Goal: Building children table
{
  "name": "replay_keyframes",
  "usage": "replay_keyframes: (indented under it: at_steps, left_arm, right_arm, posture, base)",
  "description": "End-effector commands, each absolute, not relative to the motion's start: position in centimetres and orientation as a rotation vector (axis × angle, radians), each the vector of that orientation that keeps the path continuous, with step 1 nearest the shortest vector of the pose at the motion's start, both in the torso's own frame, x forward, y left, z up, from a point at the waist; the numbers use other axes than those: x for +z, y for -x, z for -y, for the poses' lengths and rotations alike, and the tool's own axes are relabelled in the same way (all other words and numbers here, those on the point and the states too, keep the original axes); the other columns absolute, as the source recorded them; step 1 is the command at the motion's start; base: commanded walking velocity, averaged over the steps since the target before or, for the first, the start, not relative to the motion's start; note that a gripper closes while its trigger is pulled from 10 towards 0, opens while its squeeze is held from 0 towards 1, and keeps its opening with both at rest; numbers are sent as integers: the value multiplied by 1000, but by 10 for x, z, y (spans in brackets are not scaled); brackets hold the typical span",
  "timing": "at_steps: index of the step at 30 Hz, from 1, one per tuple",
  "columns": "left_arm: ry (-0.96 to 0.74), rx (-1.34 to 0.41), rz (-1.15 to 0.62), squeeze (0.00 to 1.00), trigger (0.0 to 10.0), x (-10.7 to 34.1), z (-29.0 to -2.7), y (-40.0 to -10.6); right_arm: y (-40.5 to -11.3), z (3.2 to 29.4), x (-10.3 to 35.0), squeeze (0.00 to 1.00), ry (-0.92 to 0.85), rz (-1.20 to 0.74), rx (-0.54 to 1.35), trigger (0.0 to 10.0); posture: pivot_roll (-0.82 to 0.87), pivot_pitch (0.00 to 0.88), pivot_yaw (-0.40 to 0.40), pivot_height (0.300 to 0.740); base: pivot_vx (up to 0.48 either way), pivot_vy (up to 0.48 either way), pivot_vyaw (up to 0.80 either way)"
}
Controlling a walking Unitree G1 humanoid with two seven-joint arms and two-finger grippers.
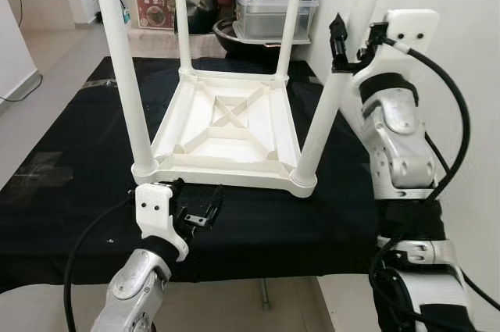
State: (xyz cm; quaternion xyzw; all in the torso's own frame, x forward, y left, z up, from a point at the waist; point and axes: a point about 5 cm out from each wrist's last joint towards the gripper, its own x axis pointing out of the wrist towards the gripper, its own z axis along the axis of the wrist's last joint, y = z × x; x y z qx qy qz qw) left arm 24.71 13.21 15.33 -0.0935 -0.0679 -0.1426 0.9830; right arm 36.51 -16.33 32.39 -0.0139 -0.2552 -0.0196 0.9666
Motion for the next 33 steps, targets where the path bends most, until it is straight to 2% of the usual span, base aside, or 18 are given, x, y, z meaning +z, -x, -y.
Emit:
replay_keyframes:
  at_steps: [1,7,8,15,25,28,32,33]
  left_arm:
    - [181,-283,118,0,10000,148,-130,-248]
    - [183,-283,121,0,10000,148,-129,-250]
    - [181,-283,123,0,10000,148,-129,-250]
    - [178,-285,121,0,10000,147,-131,-250]
    - [180,-304,109,0,10000,144,-127,-252]
    - [179,-309,106,0,10000,144,-126,-253]
    - [179,-309,104,0,10000,143,-127,-253]
    - [185,-306,102,0,10000,142,-127,-253]
  right_arm:
    - [-373,169,323,0,17,489,-66,10000]
    - [-390,180,319,0,-26,420,-127,10000]
    - [-391,186,326,0,-73,446,-154,0]
    - [-388,204,348,0,-255,526,-178,0]
    - [-389,200,357,0,-345,539,-122,0]
    - [-393,193,353,0,-398,503,-84,0]
    - [-398,188,339,0,-541,402,-63,0]
    - [-401,187,331,0,-626,348,-61,0]
  posture:
    - [67,0,-121,740]
    - [77,0,-126,740]
    - [77,0,-126,740]
    - [78,0,-126,740]
    - [64,0,-117,740]
    - [64,0,-118,740]
    - [65,0,-121,740]
    - [65,0,-121,740]
  base:
    - [0,0,0]
    - [0,0,0]
    - [0,0,0]
    - [0,0,0]
    - [0,0,0]
    - [0,0,0]
    - [0,0,0]
    - [0,0,0]
